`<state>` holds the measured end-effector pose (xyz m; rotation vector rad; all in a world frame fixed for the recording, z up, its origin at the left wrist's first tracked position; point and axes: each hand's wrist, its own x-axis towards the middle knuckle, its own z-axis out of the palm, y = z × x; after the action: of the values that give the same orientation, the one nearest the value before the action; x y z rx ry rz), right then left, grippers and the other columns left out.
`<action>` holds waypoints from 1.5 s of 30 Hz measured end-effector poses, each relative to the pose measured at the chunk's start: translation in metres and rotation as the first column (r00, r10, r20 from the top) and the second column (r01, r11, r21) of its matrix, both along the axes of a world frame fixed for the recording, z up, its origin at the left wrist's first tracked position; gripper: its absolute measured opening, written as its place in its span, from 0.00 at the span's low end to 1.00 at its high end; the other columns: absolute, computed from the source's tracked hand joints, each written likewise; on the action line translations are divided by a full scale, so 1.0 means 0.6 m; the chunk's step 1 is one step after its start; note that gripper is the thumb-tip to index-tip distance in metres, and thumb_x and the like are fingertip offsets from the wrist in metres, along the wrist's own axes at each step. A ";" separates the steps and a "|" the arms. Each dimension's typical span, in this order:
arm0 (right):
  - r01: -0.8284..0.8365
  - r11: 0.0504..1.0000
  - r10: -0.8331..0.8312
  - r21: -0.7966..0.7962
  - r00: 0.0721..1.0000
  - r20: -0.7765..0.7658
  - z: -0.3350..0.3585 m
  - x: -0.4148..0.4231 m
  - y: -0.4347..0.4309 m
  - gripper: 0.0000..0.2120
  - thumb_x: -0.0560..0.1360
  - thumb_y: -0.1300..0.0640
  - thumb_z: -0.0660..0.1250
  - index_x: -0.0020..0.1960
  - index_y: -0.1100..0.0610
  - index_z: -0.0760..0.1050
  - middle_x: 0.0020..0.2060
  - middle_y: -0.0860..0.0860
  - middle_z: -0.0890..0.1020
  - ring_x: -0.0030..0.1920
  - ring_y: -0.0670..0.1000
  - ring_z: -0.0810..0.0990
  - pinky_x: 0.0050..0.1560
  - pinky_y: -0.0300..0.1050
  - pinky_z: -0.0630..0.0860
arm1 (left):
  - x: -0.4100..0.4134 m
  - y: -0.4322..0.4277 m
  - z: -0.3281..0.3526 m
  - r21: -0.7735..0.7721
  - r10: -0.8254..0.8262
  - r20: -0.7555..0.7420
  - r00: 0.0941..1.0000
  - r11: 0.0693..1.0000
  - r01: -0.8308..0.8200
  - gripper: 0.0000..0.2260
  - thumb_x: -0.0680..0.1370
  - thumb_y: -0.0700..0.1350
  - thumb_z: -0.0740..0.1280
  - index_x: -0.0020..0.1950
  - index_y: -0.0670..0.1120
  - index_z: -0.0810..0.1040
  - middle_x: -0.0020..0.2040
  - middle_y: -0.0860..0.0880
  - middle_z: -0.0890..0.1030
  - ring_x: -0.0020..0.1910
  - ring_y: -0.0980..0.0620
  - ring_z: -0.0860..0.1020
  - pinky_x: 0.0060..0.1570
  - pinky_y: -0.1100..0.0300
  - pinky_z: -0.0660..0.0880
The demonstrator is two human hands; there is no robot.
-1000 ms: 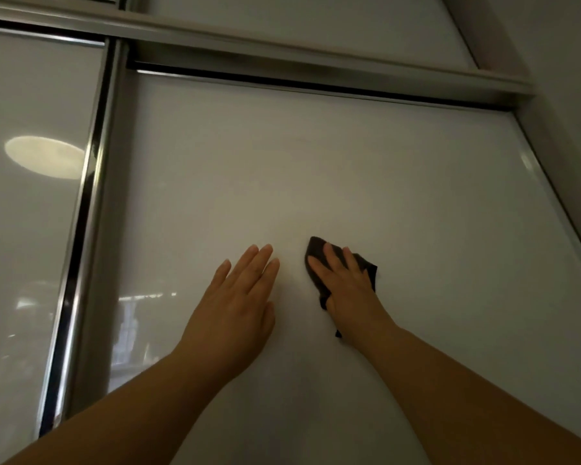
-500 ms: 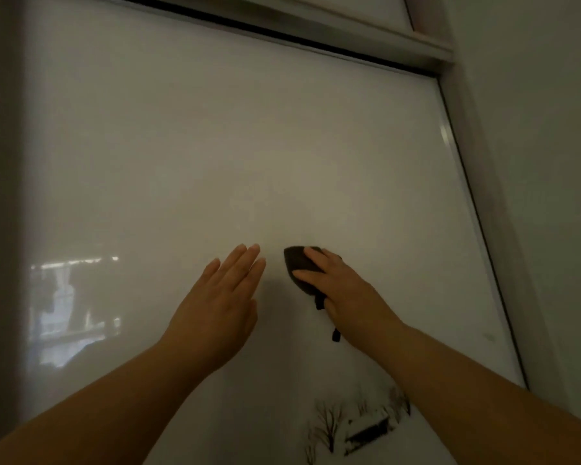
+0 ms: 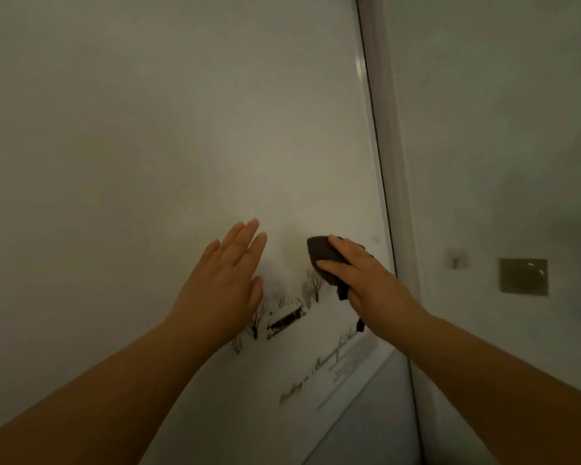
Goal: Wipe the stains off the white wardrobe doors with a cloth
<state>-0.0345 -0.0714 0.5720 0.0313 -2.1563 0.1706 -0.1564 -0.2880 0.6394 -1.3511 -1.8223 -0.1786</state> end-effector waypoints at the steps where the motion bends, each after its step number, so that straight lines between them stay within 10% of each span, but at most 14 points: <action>1: 0.032 0.999 -0.031 -0.034 0.999 0.035 -0.030 0.022 0.006 0.25 0.74 0.59 0.48 0.67 0.59 0.71 0.71 0.60 0.61 0.71 0.58 0.58 0.72 0.54 0.54 | 0.004 0.007 -0.026 -0.021 -0.027 0.038 0.999 0.999 0.028 0.26 0.77 0.50 0.52 0.73 0.42 0.60 0.75 0.43 0.59 0.73 0.45 0.57 0.68 0.46 0.59; 14: 0.569 0.783 -0.373 -0.251 0.753 0.542 -0.467 0.253 0.173 0.25 0.71 0.73 0.62 0.66 0.55 0.72 0.73 0.58 0.60 0.70 0.63 0.63 0.67 0.44 0.55 | 0.008 0.042 -0.280 -0.029 -0.173 0.526 0.833 0.975 0.221 0.23 0.75 0.65 0.51 0.70 0.64 0.60 0.72 0.62 0.61 0.65 0.48 0.69 0.58 0.43 0.70; 18: 0.639 0.682 -0.285 -0.357 0.681 0.675 -0.649 0.283 0.219 0.25 0.72 0.73 0.59 0.67 0.56 0.71 0.74 0.58 0.58 0.72 0.61 0.59 0.70 0.43 0.53 | 0.032 0.108 -0.410 -0.059 -0.149 0.666 0.731 0.966 0.251 0.25 0.75 0.63 0.53 0.72 0.60 0.61 0.72 0.62 0.62 0.67 0.56 0.65 0.58 0.68 0.66; 22: 0.683 0.614 -0.211 -0.397 0.626 0.751 -0.805 0.314 0.226 0.25 0.73 0.70 0.59 0.68 0.54 0.70 0.75 0.56 0.56 0.73 0.58 0.57 0.71 0.46 0.58 | 0.111 0.219 -0.573 -0.110 -0.139 0.733 0.665 0.942 0.318 0.26 0.75 0.58 0.55 0.70 0.49 0.67 0.69 0.51 0.68 0.66 0.55 0.66 0.62 0.60 0.65; 27: 0.688 0.614 -0.145 -0.387 0.580 0.801 -0.926 0.337 0.249 0.25 0.75 0.68 0.58 0.70 0.52 0.67 0.76 0.54 0.52 0.74 0.56 0.53 0.72 0.48 0.57 | 0.211 0.368 -0.784 -0.190 -0.082 0.828 0.555 0.890 0.415 0.23 0.77 0.49 0.59 0.70 0.44 0.67 0.71 0.47 0.67 0.67 0.60 0.60 0.62 0.78 0.47; 45: 0.706 0.615 -0.074 -0.351 0.495 0.866 -1.095 0.390 0.319 0.20 0.79 0.56 0.57 0.71 0.46 0.63 0.76 0.47 0.51 0.75 0.50 0.44 0.71 0.61 0.43 | 0.292 0.538 -1.142 -0.481 0.185 0.827 0.532 0.723 0.497 0.26 0.79 0.51 0.59 0.75 0.48 0.57 0.76 0.50 0.55 0.72 0.51 0.58 0.67 0.57 0.58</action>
<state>0.1993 0.1198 -0.0847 -1.2780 -2.7353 0.8193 0.0188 0.0351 -0.0458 -2.2542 -2.7419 -0.3357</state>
